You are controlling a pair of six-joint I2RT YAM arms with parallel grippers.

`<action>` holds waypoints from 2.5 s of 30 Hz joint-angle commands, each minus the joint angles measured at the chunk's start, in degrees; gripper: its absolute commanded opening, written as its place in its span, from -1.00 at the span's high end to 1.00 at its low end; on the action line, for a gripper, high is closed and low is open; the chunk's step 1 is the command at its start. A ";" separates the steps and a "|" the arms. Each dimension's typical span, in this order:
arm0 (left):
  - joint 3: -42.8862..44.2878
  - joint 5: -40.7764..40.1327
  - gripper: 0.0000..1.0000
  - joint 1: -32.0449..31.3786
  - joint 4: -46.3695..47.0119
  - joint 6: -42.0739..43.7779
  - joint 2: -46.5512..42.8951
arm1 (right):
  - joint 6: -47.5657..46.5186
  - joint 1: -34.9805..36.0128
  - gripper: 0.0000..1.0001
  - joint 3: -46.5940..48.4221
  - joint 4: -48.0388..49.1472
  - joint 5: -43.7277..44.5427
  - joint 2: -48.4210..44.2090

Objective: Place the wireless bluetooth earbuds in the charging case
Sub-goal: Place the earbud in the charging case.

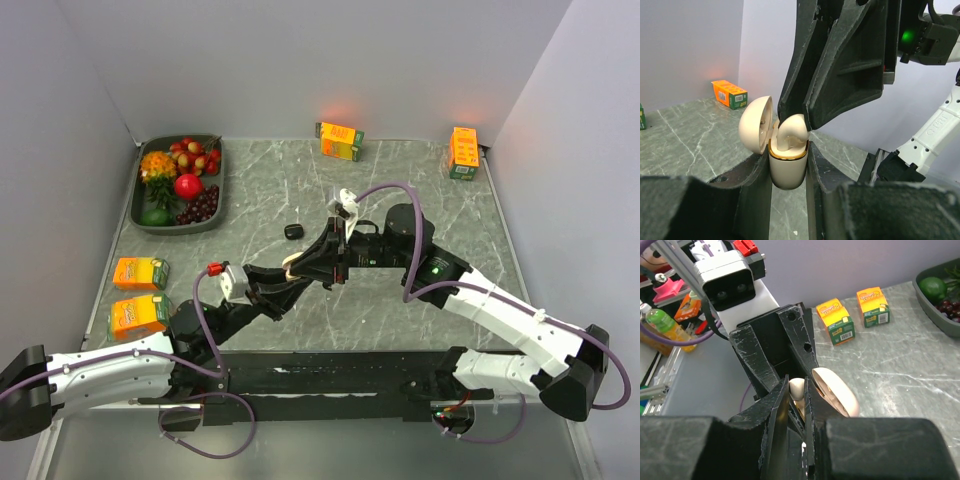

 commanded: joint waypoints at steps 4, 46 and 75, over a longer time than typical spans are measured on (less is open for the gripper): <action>2.34 -0.24 0.98 0.13 5.58 0.46 -1.04 | -1.85 0.27 0.39 2.10 -4.05 3.99 -1.37; 1.99 -1.39 0.98 0.13 1.01 1.42 -1.56 | -11.43 13.46 -0.30 17.56 -29.80 33.26 -0.50; 2.60 -0.24 0.98 0.13 0.39 0.46 -2.18 | -13.28 18.64 -0.53 18.01 -32.17 54.18 3.72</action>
